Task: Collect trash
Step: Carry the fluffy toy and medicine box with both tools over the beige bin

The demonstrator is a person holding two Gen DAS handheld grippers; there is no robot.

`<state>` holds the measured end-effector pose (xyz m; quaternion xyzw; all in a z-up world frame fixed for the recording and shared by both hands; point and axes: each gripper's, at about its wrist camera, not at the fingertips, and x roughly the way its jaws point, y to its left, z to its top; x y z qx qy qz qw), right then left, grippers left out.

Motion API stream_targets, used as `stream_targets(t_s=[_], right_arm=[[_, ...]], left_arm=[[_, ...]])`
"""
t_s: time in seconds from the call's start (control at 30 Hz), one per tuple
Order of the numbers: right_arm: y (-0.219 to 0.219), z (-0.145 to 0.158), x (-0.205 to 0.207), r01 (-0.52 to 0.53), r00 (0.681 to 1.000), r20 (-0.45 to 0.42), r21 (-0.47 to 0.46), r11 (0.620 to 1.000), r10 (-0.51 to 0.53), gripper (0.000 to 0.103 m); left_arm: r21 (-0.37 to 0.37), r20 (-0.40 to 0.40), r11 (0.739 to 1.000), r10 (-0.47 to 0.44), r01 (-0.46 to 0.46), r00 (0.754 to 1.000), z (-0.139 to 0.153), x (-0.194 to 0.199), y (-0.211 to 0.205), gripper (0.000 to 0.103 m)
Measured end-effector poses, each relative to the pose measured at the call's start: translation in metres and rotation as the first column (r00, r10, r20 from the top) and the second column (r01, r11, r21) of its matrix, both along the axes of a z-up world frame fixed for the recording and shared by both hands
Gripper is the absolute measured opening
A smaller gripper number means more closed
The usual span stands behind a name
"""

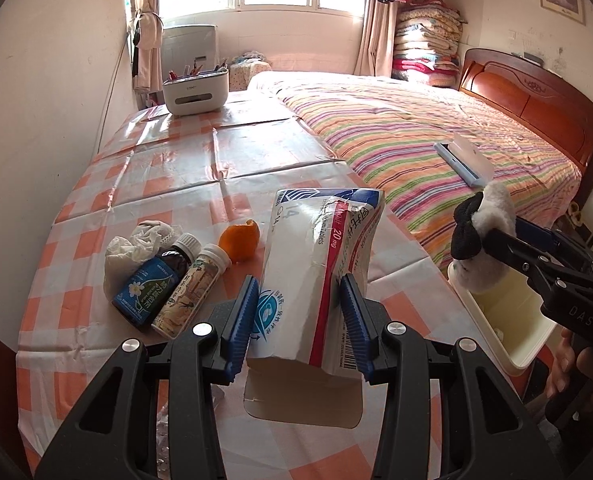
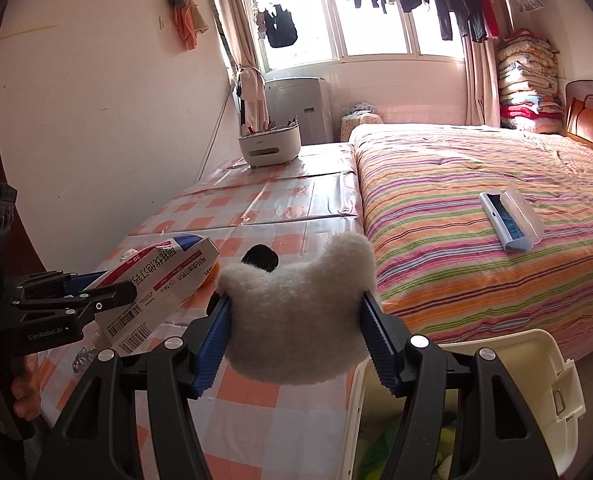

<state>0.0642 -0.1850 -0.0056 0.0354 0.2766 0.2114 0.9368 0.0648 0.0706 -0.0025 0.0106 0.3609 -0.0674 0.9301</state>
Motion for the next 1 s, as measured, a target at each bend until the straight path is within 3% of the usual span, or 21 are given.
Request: stream_targets(t_s=[1.0], right_arm=[[-0.102,-0.003,-0.022,0.219,0.976,-0.012,0.067,0.974,-0.218,0.06]], left_arm=[[-0.038,-0.005,0.979,-0.199,0.199,0.98,-0.004,-0.002,-0.103,0.042]])
